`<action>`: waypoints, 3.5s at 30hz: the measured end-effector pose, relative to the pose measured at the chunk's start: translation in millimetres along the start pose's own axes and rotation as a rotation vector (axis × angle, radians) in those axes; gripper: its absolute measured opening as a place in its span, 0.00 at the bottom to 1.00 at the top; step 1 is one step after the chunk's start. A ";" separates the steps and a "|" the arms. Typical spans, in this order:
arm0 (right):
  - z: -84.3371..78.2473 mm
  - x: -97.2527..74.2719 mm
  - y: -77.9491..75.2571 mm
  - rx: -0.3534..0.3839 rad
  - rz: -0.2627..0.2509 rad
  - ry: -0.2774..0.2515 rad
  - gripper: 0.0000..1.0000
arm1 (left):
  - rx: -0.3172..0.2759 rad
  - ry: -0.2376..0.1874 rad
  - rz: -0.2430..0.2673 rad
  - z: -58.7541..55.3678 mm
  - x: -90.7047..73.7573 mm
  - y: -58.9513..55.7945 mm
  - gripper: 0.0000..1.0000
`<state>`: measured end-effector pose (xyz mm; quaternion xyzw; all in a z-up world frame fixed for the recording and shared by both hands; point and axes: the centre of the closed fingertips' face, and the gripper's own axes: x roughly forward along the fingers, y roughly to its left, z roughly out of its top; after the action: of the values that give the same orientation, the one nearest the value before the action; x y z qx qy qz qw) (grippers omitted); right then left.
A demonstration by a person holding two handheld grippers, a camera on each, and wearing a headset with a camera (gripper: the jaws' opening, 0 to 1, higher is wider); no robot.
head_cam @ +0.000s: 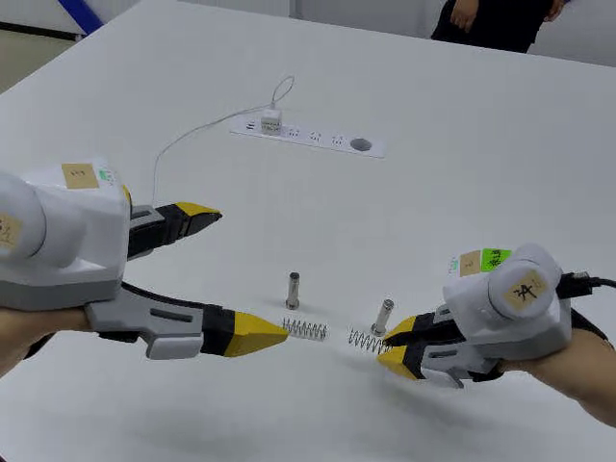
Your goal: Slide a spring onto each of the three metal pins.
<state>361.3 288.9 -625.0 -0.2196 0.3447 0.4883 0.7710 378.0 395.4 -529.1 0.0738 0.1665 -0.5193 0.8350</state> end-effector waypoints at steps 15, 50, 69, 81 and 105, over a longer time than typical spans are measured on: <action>38.3 -50.2 28.1 -0.148 0.024 -0.045 0.10 | 0.096 0.012 -0.117 8.7 26.9 -43.6 0.82; 60.7 -66.0 65.0 -0.305 0.088 -0.068 0.10 | 0.181 0.010 -0.329 10.4 39.6 -102.4 0.15; 63.1 -69.0 66.2 -0.366 0.077 -0.065 0.11 | 0.277 0.016 -0.347 10.2 39.1 -105.9 0.10; 56.4 -68.0 59.9 -0.304 0.090 -0.065 0.16 | 0.292 0.014 -0.375 12.5 38.0 -108.1 0.10; 74.7 -81.0 64.3 -0.251 0.158 -0.181 0.10 | 0.393 0.023 -0.347 12.9 40.4 -102.1 0.10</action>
<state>303.7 318.0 -514.9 -0.2417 0.2264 0.6043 0.7247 305.9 311.7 -526.4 0.2108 0.0820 -0.6764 0.7010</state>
